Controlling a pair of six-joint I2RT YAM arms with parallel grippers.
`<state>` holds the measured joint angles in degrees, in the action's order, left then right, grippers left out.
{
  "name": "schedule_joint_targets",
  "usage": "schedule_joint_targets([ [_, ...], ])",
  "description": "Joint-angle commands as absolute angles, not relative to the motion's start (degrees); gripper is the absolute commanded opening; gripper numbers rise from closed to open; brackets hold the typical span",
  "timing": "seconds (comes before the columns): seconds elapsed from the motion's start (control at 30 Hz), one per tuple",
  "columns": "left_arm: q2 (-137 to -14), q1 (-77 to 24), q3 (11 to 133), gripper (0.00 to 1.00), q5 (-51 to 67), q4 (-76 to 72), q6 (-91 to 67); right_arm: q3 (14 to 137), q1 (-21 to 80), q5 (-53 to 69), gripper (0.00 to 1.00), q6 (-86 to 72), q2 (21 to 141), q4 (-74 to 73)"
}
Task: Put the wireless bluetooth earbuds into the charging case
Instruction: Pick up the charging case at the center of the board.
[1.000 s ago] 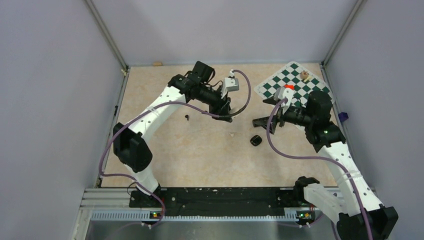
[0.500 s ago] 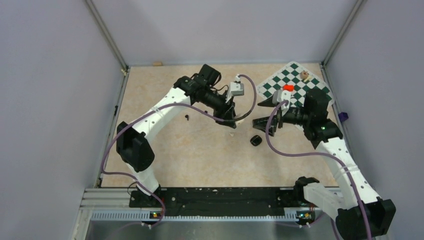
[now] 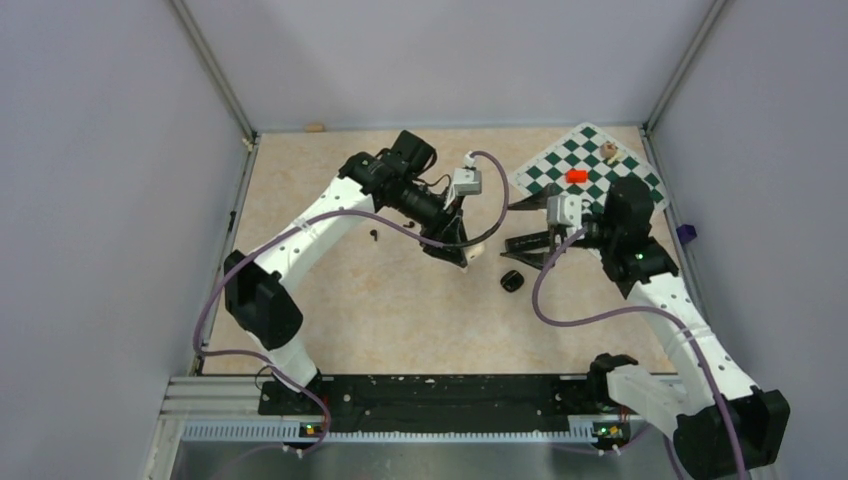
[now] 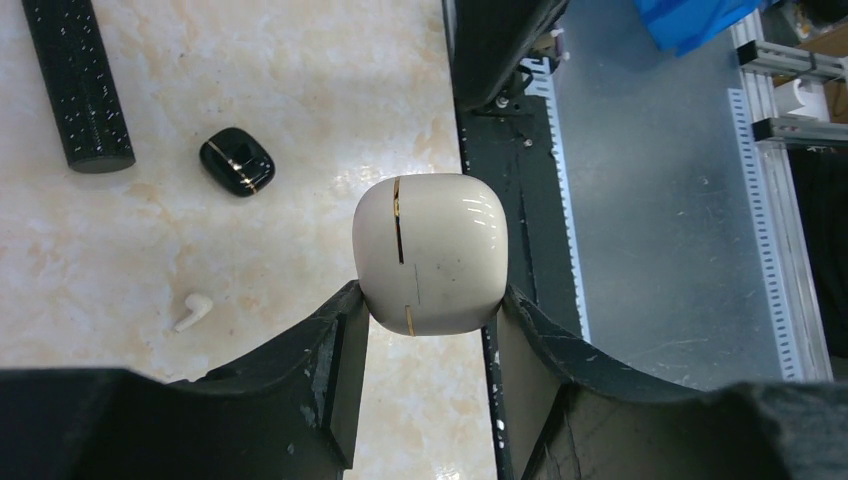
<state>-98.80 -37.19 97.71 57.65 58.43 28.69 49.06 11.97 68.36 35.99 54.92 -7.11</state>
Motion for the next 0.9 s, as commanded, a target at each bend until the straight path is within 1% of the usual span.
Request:
schedule_joint_targets([
  [0.0,-94.1,-37.3,97.1,0.09,63.9,59.3,29.7,47.0,15.7,73.2,0.81,39.5,56.8,-0.5],
  [0.13,-94.9,-37.4,96.9,0.08,65.9,59.3,29.0,45.0,17.9,74.4,0.78,42.9,55.1,-2.0],
  [0.2,-95.6,-37.5,96.6,0.03,66.7,59.3,28.6,44.3,18.1,75.4,0.74,43.3,54.4,-2.2],
  [0.3,-96.9,-37.9,96.2,0.0,67.7,59.8,28.8,43.2,18.1,76.5,0.67,43.6,53.4,-1.7],
  [0.5,-98.5,-38.9,97.0,0.0,67.7,63.0,31.1,42.6,18.5,77.0,0.66,45.9,52.5,-3.3],
  [0.73,-98.2,-40.2,95.5,0.0,66.3,63.1,31.5,42.2,20.3,77.9,0.66,45.8,53.6,-2.2],
  [0.87,-98.6,-40.5,95.6,0.0,66.6,63.2,31.3,42.3,21.1,79.5,0.58,46.3,53.8,-2.9],
])
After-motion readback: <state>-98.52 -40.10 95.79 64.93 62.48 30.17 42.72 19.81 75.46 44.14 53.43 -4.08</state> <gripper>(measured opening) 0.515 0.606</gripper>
